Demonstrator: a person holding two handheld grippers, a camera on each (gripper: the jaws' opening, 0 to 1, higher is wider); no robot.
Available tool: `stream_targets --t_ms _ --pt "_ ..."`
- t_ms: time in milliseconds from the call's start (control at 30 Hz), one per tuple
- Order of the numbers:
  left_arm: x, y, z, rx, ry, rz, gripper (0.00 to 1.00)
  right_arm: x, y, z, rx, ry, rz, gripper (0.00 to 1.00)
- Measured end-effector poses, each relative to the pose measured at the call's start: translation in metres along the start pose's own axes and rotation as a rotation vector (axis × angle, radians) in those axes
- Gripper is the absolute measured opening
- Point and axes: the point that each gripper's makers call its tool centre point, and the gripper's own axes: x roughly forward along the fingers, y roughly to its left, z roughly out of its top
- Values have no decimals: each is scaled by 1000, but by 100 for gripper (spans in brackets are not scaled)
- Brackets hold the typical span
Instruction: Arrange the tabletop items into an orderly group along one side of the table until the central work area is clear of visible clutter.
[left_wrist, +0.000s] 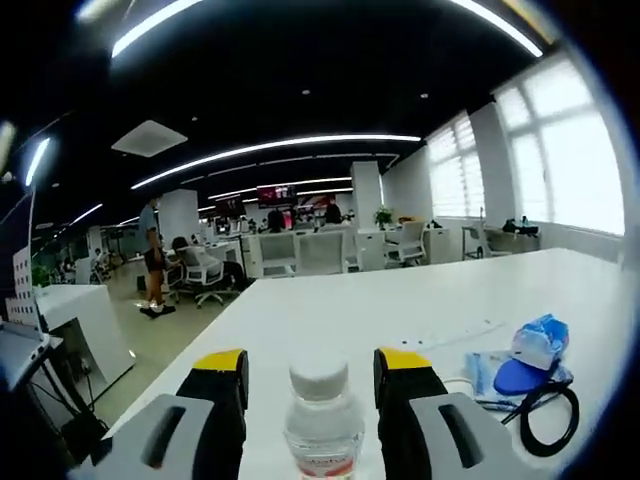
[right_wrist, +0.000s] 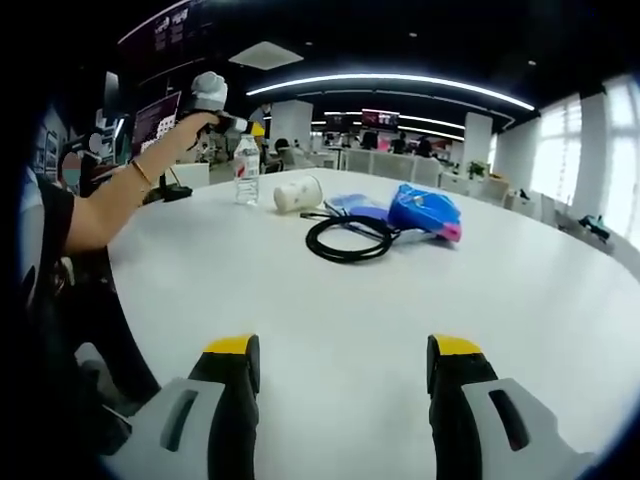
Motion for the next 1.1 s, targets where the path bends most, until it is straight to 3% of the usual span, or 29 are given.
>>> stream_targets --t_ms 233,467,500,667,867,967,1100 --pt "-15 0 13 64 27 -2 50 -2 3 0 1 -6 13 65" --pt "-25 -9 16 97 62 -35 50 -5 5 -1 6 -9 21 65" --pt "-29 -19 25 132 64 -53 50 -12 5 -2 -2 -12 18 65" --pt "-32 -39 34 178 60 -108 50 -16 3 -6 9 -10 8 64" --pt "-33 -65 31 260 92 -184 51 -19 2 -9 21 -11 8 64" --pt "-32 -73 31 301 84 -175 51 -21 -1 -12 31 -7 -2 64" --pt "-31 -90 26 340 109 -218 51 -22 0 -12 42 -15 9 64"
